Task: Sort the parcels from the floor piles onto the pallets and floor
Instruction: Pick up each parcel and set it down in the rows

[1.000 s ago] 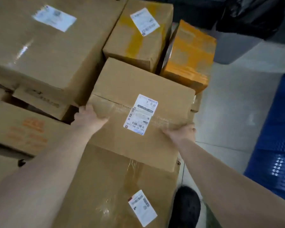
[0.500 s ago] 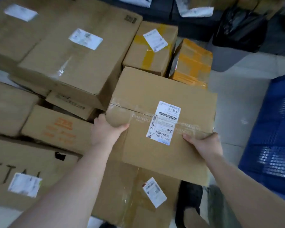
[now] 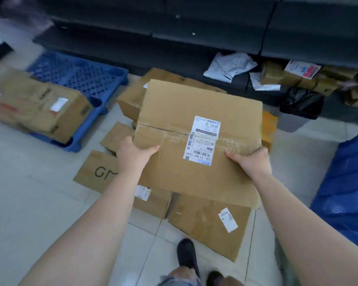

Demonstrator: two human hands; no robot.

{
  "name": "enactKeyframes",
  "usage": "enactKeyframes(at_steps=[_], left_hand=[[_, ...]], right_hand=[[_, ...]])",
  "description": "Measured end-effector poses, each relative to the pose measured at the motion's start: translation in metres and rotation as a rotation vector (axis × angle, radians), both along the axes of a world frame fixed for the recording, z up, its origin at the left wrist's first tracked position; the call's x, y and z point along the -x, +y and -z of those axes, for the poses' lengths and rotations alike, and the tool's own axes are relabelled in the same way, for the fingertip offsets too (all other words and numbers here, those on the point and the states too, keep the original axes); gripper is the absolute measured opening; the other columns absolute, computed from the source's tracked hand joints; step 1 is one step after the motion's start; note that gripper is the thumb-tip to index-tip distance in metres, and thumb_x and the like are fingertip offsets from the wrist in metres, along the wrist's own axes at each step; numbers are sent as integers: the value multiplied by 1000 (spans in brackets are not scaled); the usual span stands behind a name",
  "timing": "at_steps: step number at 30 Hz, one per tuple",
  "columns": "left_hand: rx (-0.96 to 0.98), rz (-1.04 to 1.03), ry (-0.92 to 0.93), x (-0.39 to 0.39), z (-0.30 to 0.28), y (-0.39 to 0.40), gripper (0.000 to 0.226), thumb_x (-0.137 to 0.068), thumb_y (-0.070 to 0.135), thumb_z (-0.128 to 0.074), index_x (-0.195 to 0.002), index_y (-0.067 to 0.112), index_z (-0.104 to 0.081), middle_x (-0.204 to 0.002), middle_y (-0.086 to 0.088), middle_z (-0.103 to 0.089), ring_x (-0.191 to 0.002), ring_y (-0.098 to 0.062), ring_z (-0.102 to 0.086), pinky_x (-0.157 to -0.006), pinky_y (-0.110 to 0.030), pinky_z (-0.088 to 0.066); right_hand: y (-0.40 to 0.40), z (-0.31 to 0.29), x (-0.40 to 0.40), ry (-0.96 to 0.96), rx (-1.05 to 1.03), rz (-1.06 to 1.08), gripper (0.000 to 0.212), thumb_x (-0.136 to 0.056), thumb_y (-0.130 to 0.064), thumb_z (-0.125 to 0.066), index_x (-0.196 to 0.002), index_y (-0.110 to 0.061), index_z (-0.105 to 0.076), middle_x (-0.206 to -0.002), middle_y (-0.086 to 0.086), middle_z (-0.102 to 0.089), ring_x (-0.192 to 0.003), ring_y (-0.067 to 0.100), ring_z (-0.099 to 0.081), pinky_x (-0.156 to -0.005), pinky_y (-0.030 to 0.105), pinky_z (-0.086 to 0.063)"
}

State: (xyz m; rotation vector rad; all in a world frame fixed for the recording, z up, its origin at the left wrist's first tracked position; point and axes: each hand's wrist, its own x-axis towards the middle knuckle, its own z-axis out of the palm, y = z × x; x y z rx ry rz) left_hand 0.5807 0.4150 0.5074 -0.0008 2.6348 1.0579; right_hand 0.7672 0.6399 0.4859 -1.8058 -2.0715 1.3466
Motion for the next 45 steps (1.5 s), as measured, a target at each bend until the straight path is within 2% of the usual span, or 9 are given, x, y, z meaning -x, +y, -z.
enactKeyframes(at_steps=[4, 8, 12, 16, 21, 31, 37, 42, 45], left_hand=[[-48, -174, 94, -26, -48, -92, 52, -65, 45, -82, -100, 19, -54, -101, 1, -59, -101, -26, -60, -84, -37, -50], [-56, -414, 152, -50, -83, -182, 64, -60, 46, -84, -109, 15, -57, -113, -6, -62, -109, -29, -58, -89, -42, -49], [-77, -584, 199, -68, -103, -273, 66, -59, 44, -84, -111, 16, -56, -115, -5, -63, -110, -29, -58, -91, -44, -49], [-91, -694, 228, -72, -112, -362, 68, -58, 43, -85, -113, 16, -55, -114, -4, -63, -111, -29, -57, -92, -43, -48], [-112, -741, 228, -49, -110, -475, 69, -56, 45, -86, -112, 16, -56, -112, -4, -64, -108, -29, -59, -90, -45, -50], [-143, -770, 238, 59, -112, -662, 68, -58, 46, -86, -111, 17, -56, -114, -3, -64, -107, -28, -60, -91, -46, -50], [-149, -766, 237, 164, -101, -714, 68, -60, 44, -85, -114, 17, -55, -115, -4, -63, -108, -29, -59, -91, -47, -50], [-146, -800, 255, 270, -95, -744, 73, -63, 40, -85, -123, 14, -53, -121, -5, -61, -113, -29, -56, -92, -42, -48], [-144, -824, 263, 331, -97, -762, 78, -62, 41, -85, -126, 14, -51, -125, -6, -59, -114, -30, -56, -94, -45, -48]], right_hand=[[-61, -40, 18, 90, -29, -197, 106, -53, -56, -85, -130, 0, -38, -133, 14, -50, -121, 33, -51, -96, 46, -46], [-129, -75, 46, 160, -56, -404, 104, -57, -56, -83, -129, 1, -36, -134, 15, -47, -123, 34, -48, -97, 46, -44], [-209, -96, 72, 220, -46, -555, 102, -59, -54, -83, -129, 1, -35, -134, 16, -46, -123, 34, -48, -96, 44, -44], [-294, -104, 95, 260, -58, -657, 101, -60, -53, -83, -130, 2, -35, -135, 15, -44, -126, 33, -45, -97, 41, -42], [-404, -104, 142, 264, -60, -728, 107, -55, -58, -83, -131, 0, -34, -135, 12, -45, -124, 33, -47, -98, 47, -43], [-591, -101, 265, 295, -48, -751, 104, -57, -56, -83, -130, -1, -34, -135, 13, -45, -125, 33, -46, -98, 45, -43], [-645, -93, 367, 309, -62, -743, 102, -57, -56, -83, -129, -3, -35, -132, 12, -46, -121, 31, -49, -95, 46, -45], [-678, -86, 485, 332, -55, -762, 104, -56, -55, -84, -132, -3, -34, -134, 11, -43, -124, 32, -46, -97, 48, -44], [-695, -86, 553, 325, -32, -771, 105, -54, -55, -85, -130, -2, -37, -133, 12, -46, -124, 33, -46, -97, 48, -44]])
